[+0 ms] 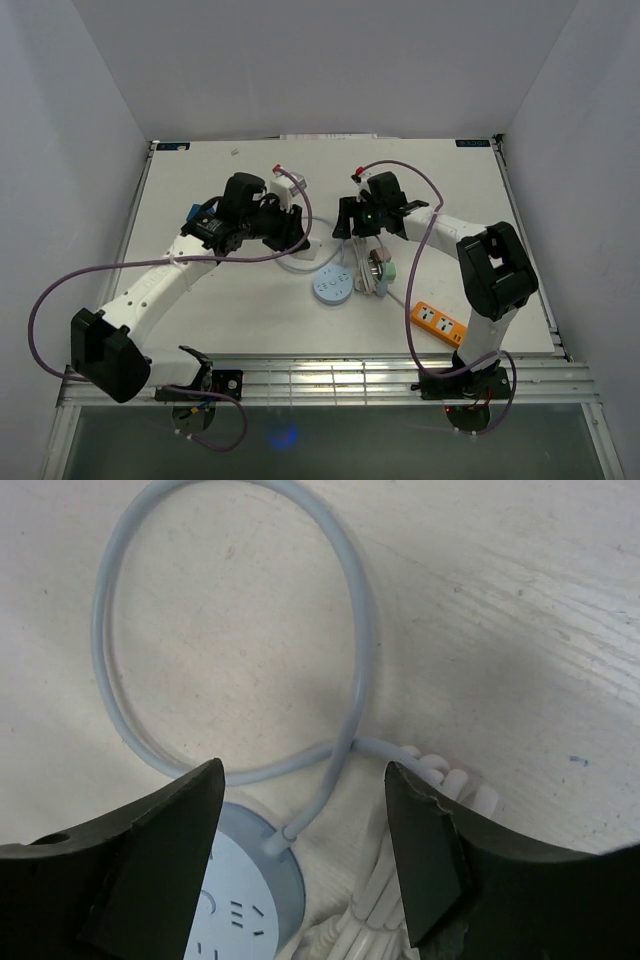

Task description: Insert the plug

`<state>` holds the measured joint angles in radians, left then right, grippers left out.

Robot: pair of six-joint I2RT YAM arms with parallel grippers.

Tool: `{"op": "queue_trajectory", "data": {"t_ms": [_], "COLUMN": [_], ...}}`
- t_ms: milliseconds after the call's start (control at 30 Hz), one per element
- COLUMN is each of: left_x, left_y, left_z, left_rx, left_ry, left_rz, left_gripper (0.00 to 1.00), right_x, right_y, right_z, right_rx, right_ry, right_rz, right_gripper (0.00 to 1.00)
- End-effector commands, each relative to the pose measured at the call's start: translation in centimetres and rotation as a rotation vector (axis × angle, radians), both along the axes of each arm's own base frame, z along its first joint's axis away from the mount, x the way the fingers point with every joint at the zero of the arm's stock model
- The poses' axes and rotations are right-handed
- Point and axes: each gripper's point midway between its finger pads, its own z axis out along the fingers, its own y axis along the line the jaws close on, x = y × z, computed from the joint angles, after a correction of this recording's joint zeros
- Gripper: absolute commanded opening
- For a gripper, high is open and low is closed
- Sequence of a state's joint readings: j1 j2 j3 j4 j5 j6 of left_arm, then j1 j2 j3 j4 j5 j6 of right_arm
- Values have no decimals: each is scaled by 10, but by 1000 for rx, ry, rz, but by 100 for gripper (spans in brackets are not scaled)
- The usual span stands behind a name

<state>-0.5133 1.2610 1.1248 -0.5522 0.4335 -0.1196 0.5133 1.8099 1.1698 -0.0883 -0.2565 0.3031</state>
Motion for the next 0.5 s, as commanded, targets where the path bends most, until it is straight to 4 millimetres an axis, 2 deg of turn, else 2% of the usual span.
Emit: {"op": "queue_trajectory", "data": {"t_ms": [0, 167, 200, 267, 300, 400, 467], "left_x": [2, 1, 2, -5, -3, -13, -14], "left_y": [-10, -18, -18, -27, -26, -31, -31], "left_z": [28, 12, 7, 0, -3, -19, -27], "left_rx": [50, 178, 210, 269, 308, 397, 436], "left_ry": [-143, -140, -147, -171, -188, -194, -191], "left_rz": [-77, -149, -148, -194, -187, -249, -275], "left_gripper": [0, 0, 0, 0, 0, 0, 0], "right_x": [-1, -6, -8, -11, -10, -10, -11], "right_y": [6, -1, -2, -7, -12, -26, -38], "right_z": [29, 39, 48, 48, 56, 61, 58], "right_rx": [69, 111, 127, 123, 128, 144, 153], "right_ry": [-78, -66, -81, -81, -96, -85, -63], "right_rz": [44, 18, 13, -6, -34, -105, -144], "right_gripper": [72, 73, 73, 73, 73, 72, 72]}}
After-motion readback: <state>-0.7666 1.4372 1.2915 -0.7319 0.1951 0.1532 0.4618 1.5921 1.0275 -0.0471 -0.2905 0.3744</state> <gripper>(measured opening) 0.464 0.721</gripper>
